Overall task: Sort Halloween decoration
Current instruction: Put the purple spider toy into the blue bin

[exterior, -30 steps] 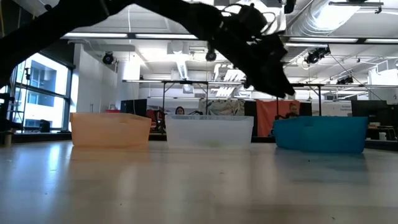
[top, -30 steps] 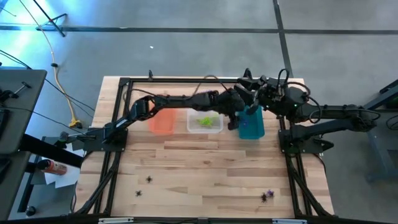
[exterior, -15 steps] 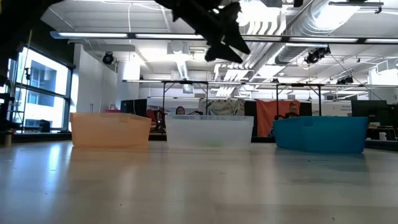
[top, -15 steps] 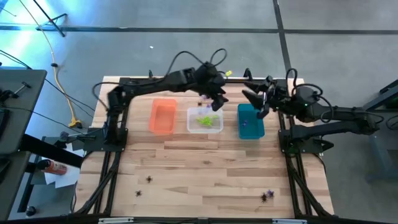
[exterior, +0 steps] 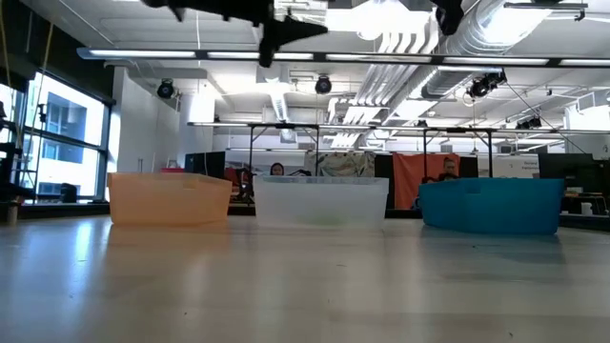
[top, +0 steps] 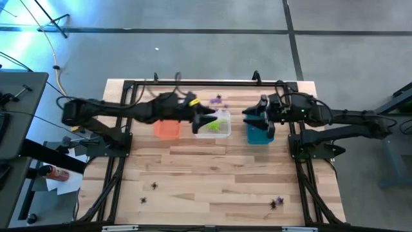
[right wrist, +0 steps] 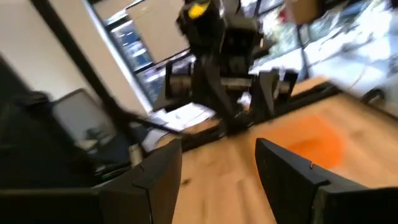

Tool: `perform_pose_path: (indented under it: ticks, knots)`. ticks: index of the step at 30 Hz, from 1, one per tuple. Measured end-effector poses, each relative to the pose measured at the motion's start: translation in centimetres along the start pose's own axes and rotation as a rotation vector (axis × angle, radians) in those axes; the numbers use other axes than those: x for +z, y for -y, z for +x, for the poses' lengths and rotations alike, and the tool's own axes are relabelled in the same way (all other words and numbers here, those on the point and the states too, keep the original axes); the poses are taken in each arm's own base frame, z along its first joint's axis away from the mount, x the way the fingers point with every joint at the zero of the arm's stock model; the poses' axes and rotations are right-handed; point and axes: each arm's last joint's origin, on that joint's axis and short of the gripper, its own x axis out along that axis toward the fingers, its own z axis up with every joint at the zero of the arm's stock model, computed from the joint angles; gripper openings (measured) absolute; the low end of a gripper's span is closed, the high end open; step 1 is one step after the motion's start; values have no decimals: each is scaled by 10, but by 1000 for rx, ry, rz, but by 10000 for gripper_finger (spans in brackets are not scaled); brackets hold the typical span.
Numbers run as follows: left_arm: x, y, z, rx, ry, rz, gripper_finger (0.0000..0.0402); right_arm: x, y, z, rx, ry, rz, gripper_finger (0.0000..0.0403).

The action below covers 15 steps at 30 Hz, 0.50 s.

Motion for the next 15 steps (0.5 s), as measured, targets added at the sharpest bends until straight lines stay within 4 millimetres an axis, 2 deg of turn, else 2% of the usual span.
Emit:
perform_pose_path:
  ticks: [4,8,11,13,15]
  knots:
    - [-2,12,-28,-39,29,-20,200,-10,2,13,74,-116,168,199]
    - [6,19,-53,-62,63,5,200,-33,-1,26,106,-331,392,199]
    - [14,22,-71,-63,75,47,200,-52,-9,35,88,-469,498,199]
    - [21,25,-82,-69,103,77,200,-59,-12,42,30,-468,533,199]
    - [27,28,-94,-76,127,98,200,-61,-9,51,-63,-383,567,199]
